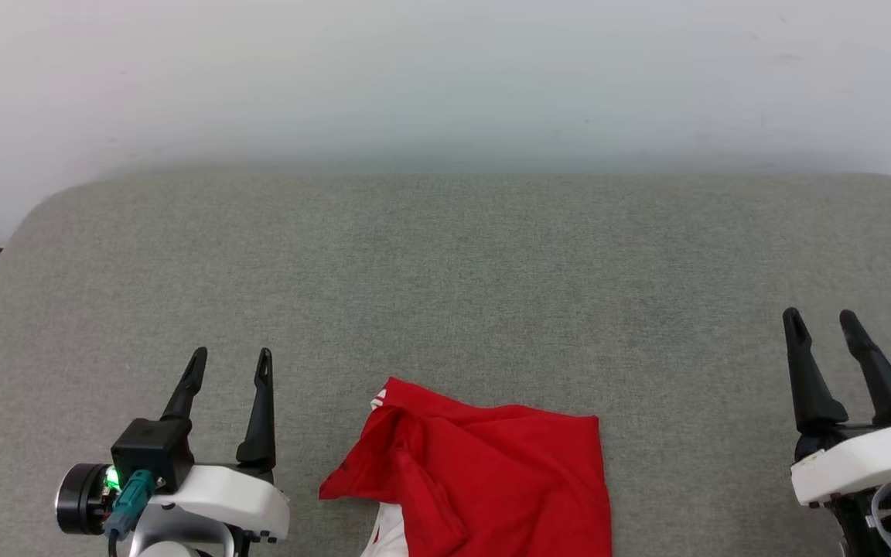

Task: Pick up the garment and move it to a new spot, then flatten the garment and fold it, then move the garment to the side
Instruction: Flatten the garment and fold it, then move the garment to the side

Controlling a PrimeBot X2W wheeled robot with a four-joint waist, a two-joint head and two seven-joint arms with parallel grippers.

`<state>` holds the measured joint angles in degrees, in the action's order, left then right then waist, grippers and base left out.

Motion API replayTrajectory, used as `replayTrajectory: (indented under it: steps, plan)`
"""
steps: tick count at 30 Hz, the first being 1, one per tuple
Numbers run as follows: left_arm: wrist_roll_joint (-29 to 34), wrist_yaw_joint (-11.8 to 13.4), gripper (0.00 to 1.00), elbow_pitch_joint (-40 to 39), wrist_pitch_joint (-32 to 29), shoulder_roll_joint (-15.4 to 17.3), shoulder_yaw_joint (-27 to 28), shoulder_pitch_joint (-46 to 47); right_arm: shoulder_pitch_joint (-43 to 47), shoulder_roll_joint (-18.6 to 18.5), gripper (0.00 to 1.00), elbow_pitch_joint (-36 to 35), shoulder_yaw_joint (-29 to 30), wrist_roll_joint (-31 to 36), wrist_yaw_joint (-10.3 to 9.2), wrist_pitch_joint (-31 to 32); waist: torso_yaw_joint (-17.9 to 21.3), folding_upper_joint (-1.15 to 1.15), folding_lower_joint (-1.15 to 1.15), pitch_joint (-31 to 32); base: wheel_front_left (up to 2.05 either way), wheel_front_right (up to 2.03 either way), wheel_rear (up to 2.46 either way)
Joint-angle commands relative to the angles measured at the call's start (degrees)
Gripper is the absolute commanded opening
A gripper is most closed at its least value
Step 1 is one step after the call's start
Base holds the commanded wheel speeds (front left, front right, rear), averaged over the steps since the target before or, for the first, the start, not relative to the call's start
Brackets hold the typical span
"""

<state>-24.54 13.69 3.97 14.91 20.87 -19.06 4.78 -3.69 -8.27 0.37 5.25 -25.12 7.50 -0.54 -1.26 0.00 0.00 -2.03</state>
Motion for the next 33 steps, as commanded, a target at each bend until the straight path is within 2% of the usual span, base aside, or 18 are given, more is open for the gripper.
replayTrajectory:
  steps: [1,7,16,28,33]
  plan:
    - [-0.27,0.33,1.0,0.25,0.34,0.21,0.13,-0.99,1.49,0.7,1.0,-1.69,0.37,2.42,-0.04,0.15,0.64,0.0,0.0,0.73,0.0,0.0,0.0]
    - [-0.37,0.74,1.0,0.77,0.29,0.52,0.02,-2.49,7.56,3.29,1.0,-9.12,-0.3,11.28,-0.04,2.23,1.64,0.0,0.0,2.51,0.0,0.0,0.0]
    - [-0.73,1.87,1.0,1.38,0.31,0.84,0.64,-5.13,12.45,5.18,1.0,-11.95,-2.97,14.77,-0.04,2.96,2.11,0.0,0.0,3.6,0.0,0.0,0.0]
    - [-0.94,1.39,1.0,1.27,0.34,0.97,1.09,-4.56,12.32,5.46,1.0,-13.25,-1.96,14.11,-0.04,4.24,1.48,0.0,0.0,3.09,0.0,0.0,0.0]
    - [-0.83,1.1,1.0,0.57,0.36,0.95,1.33,-3.68,12.85,5.44,1.0,-12.29,0.42,6.72,-0.04,7.77,0.26,0.0,0.0,2.52,0.0,0.0,0.0]
